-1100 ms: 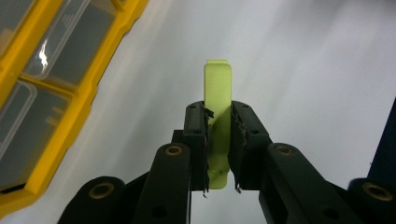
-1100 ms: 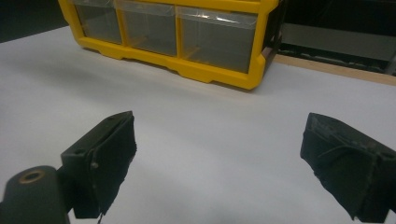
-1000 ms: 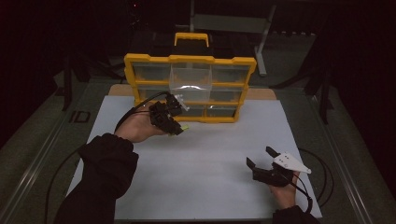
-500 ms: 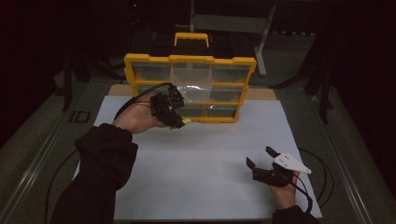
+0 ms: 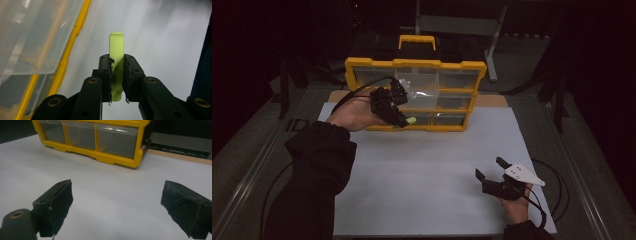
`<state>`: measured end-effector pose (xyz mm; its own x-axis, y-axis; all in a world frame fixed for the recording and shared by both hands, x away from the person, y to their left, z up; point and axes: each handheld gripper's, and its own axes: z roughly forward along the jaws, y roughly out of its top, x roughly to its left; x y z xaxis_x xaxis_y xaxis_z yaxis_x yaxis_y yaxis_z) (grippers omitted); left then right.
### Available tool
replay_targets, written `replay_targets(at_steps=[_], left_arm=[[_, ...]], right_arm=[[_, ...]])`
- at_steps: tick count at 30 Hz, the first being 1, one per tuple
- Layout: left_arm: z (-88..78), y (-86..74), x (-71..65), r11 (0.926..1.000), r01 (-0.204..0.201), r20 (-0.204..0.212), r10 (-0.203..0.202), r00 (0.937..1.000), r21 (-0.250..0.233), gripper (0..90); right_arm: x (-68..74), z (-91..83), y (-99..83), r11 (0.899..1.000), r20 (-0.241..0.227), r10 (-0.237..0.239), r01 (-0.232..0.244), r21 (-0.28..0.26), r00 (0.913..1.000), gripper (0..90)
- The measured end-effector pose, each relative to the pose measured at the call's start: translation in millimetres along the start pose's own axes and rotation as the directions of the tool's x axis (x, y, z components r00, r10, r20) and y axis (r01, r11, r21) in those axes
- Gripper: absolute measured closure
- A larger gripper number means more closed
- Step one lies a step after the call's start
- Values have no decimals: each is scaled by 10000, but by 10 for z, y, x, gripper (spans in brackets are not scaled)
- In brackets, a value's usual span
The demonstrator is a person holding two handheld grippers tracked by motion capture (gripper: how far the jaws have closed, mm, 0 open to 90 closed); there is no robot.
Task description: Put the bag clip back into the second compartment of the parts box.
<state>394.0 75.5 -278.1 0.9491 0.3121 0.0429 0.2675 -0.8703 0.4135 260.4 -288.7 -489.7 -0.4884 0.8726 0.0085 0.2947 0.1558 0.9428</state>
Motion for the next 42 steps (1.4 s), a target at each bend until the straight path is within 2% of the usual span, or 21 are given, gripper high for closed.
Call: replay_targets(at_steps=[6, 9, 14, 21, 25, 30, 37, 42], left_arm=[[-87, 48, 30, 10000, -86, 46, 86, 10000, -4, 790], [-128, 77, 54, 9997, -133, 178, 137, 9997, -218, 790], [-174, 171, 82, 9996, -140, 243, 146, 9996, -264, 790], [-326, 303, 102, 9982, -283, 304, 300, 9991, -538, 790], [-389, 353, 118, 9981, -325, 253, 338, 9991, -514, 790], [-474, 401, 183, 9985, -81, 179, 91, 9998, -540, 790], [-573, 444, 292, 9971, 451, -26, -454, 9990, -609, 790], [-612, 474, 369, 9946, 925, -456, -946, 9945, -471, 789]], right_arm=[[-2, -2, 0, 10000, -8, 8, -8, -14, 10000, 102], [-2, -2, 0, 10000, -6, 21, -21, -14, 10000, 102], [4, 3, 0, 10000, 8, -19, 19, 23, 10000, 102], [7, 5, 0, 10000, -14, -34, 34, 50, 10000, 102], [12, 8, 0, 10000, -12, -48, 48, 46, 10000, 102], [13, 9, 0, 10000, -22, -77, 77, 37, 10000, 102], [12, 9, 0, 10000, -23, -49, 49, 42, 10000, 102], [11, 9, -1, 9999, -14, -98, 98, 52, 10000, 102]])
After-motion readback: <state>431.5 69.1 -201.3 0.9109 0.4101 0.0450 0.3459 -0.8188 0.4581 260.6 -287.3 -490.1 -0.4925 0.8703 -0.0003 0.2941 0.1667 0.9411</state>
